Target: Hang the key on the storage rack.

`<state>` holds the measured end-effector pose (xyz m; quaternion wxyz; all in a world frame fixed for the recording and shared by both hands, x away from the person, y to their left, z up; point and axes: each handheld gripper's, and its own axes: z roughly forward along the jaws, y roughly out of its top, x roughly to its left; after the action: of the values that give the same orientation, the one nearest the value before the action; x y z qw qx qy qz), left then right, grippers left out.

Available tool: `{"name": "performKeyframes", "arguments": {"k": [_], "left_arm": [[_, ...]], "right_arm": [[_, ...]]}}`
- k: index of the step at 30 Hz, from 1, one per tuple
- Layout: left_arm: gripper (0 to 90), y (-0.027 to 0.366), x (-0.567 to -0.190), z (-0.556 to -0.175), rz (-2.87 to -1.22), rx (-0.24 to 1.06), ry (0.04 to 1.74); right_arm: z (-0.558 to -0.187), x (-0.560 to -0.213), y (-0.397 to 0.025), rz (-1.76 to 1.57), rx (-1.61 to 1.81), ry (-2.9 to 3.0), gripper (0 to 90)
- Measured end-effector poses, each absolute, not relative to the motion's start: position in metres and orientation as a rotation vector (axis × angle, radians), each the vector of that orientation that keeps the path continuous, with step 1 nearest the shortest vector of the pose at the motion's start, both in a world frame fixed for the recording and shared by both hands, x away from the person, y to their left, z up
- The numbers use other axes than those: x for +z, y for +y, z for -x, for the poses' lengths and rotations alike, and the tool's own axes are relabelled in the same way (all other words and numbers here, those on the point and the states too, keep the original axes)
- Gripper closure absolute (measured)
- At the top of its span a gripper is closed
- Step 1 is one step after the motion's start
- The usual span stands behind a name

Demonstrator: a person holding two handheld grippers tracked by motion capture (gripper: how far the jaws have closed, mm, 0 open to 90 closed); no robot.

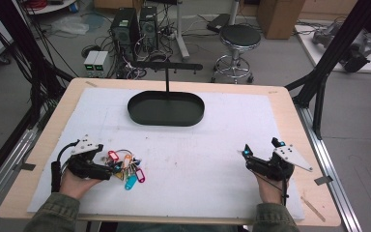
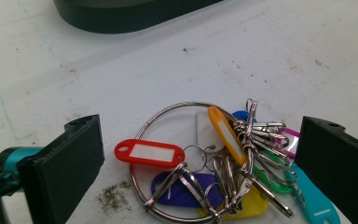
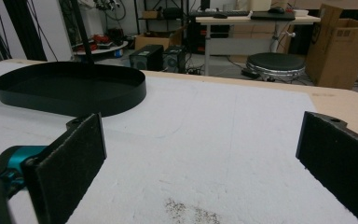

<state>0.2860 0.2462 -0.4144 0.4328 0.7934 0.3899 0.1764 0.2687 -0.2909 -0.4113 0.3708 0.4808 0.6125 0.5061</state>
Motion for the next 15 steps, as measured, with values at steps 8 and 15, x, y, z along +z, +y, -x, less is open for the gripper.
{"name": "performKeyframes", "arguments": {"k": [8, 15], "left_arm": [[1.7, 0.240, -0.415, -0.290, -1.992, 0.424, 0.974], [1.7, 0.233, -0.416, -0.295, -2.020, 0.396, 0.968]], "right_arm": [[-0.269, -0.411, -0.291, -1.233, 1.296, 1.572, 0.4], [-0.268, -0.411, -0.291, -1.230, 1.290, 1.572, 0.4]]}}
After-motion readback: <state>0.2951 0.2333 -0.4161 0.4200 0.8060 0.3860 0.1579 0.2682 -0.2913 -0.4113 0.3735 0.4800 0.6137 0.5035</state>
